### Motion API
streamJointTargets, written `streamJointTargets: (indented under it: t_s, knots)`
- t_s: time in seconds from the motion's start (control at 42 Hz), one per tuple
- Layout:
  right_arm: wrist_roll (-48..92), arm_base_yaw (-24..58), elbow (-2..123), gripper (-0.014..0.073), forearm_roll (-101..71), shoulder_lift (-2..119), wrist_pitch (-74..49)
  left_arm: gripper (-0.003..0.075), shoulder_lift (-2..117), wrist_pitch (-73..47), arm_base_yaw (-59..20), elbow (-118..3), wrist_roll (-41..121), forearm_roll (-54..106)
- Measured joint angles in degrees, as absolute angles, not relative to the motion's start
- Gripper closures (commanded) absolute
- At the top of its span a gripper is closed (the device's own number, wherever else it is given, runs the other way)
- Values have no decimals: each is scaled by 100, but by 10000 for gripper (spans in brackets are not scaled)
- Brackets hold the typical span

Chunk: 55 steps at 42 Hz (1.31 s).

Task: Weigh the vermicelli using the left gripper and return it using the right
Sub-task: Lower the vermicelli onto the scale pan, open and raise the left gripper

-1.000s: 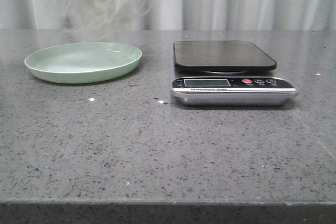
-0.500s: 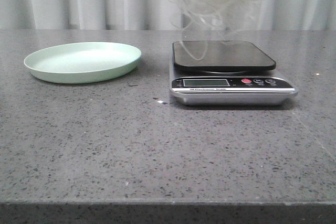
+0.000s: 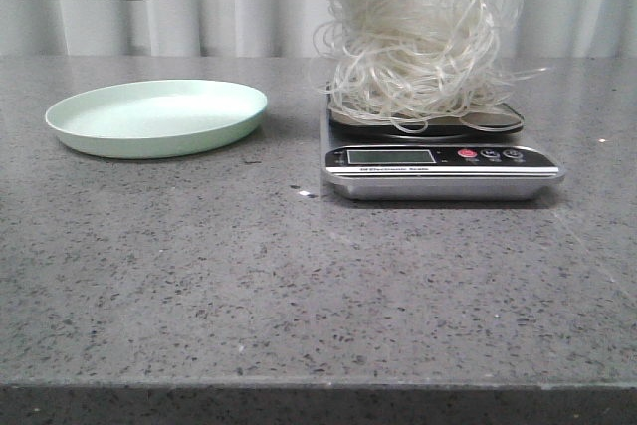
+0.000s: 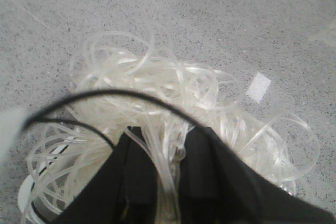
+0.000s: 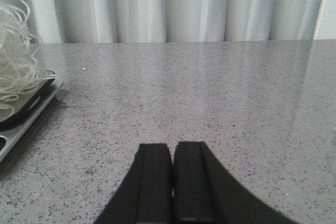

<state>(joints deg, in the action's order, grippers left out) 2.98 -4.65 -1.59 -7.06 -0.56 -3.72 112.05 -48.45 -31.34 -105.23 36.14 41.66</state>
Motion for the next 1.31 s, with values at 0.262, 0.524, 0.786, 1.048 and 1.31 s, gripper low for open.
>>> streamJointTargets:
  t_s: [0.262, 0.524, 0.786, 1.048, 1.31]
  knots:
    - [298, -465, -159, 442, -706, -56, -382, 564, 11393, -4903, -3134, -10532, 3614, 4202]
    - [298, -465, -159, 442, -706, -56, -382, 372, 11391, -4931, -3134, -10536, 3614, 4214]
    - [298, -465, -159, 442, -706, -56, -382, 179, 11391, -5126, -3134, -10599, 3614, 4216]
    - [298, -465, -159, 442, -706, -56, -382, 174, 11391, -5670, -2987, -11050, 3614, 4226]
    - [298, -465, -159, 442, -706, -56, -382, 175, 11340, -6146, -2554, -11219, 3233, 3875]
